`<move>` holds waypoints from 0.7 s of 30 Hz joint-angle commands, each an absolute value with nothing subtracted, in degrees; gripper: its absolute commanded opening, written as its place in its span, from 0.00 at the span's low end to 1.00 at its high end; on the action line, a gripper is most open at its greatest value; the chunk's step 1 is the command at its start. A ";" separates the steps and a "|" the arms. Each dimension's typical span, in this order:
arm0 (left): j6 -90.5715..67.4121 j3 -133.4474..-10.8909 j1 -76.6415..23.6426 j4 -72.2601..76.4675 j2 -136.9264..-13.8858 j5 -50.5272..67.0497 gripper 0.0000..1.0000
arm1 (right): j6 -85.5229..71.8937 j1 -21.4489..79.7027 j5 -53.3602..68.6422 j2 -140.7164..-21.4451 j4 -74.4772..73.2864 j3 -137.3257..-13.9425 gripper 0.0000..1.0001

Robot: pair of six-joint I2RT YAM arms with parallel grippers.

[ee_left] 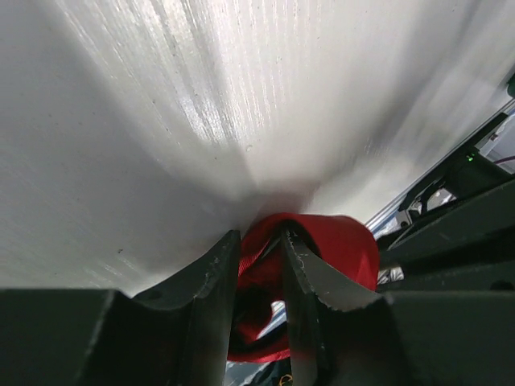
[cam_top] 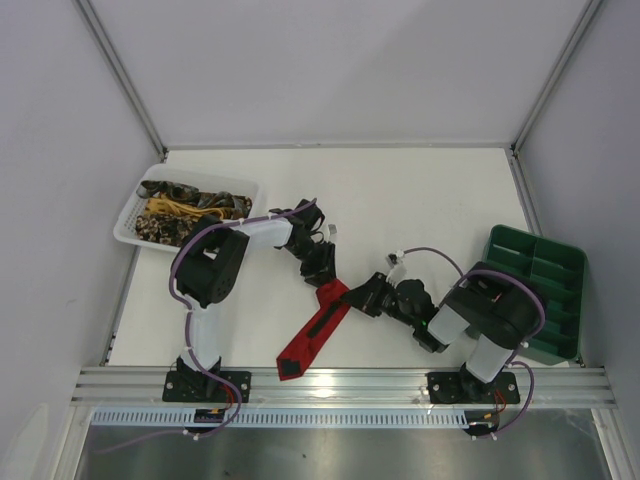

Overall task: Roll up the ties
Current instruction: Roll the tie

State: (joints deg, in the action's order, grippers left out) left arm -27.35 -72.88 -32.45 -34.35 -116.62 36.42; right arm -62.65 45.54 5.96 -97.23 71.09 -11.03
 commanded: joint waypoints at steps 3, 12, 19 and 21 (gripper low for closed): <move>-24.61 -71.02 -33.49 -35.86 -118.30 31.55 0.36 | -62.22 45.18 2.81 -103.44 77.42 -15.12 0.16; -24.52 -70.75 -33.57 -35.68 -118.39 31.11 0.36 | -63.37 44.82 1.23 -102.31 78.31 -10.55 0.15; -25.40 -70.31 -33.49 -35.95 -116.90 27.34 0.36 | -63.20 45.09 1.58 -96.43 73.22 -9.05 0.17; -25.75 -69.79 -33.31 -35.86 -116.28 26.46 0.36 | -62.67 45.26 1.06 -92.66 67.89 -9.40 0.17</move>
State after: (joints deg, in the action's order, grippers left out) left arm -26.96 -72.49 -32.84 -34.13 -116.18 36.14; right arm -64.20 45.04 3.29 -97.54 72.07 -9.32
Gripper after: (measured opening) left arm 0.358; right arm 0.163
